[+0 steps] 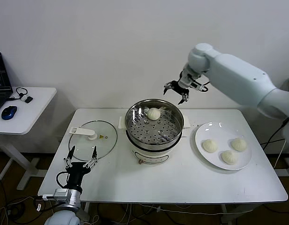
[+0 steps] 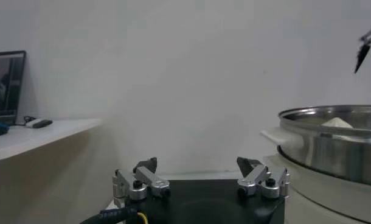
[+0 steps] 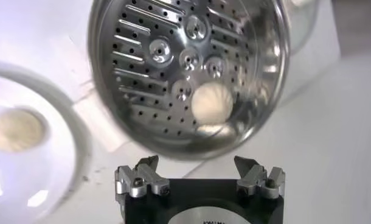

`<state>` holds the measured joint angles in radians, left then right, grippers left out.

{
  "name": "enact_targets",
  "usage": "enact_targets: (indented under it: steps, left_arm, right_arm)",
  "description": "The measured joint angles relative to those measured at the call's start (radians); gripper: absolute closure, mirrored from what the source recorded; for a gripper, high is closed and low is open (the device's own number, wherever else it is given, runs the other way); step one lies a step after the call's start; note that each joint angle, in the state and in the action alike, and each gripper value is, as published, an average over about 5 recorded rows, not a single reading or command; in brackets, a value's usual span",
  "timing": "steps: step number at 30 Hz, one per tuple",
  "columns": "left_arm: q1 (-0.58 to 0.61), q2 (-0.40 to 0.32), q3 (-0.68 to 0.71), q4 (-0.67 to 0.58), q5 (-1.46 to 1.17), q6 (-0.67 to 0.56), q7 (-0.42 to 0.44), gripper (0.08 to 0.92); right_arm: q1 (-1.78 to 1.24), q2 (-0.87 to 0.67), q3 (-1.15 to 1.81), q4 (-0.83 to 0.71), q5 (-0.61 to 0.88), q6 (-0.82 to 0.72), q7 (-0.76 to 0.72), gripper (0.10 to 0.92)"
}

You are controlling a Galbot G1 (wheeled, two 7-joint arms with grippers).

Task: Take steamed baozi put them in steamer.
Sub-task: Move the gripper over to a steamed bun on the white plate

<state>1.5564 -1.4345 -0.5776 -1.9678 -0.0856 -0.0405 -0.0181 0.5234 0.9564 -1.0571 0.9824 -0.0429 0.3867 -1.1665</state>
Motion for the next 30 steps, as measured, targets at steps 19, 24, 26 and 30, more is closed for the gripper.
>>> enact_targets:
  steps: [19,24,26,30]
  left_arm:
    - [0.014,0.006,0.007,-0.011,0.000,0.002,0.006,0.177]
    - [0.022,0.004,0.002,-0.017,0.001,0.000,0.006,0.177]
    - [0.025,0.002,0.000,-0.018,0.001,-0.001,0.006,0.177]
    - [0.032,-0.002,-0.003,-0.019,0.001,-0.004,0.006,0.177]
  right_arm:
    - [-0.105,-0.242,-0.057,-0.055,0.163,-0.237,-0.015,0.203]
    - [-0.180,-0.232,-0.030,-0.080,0.170,-0.283,-0.006,0.203]
    - [-0.207,-0.222,-0.024,-0.090,0.171,-0.297,-0.003,0.203]
    - [-0.254,-0.199,-0.015,-0.108,0.173,-0.320,-0.002,0.203]
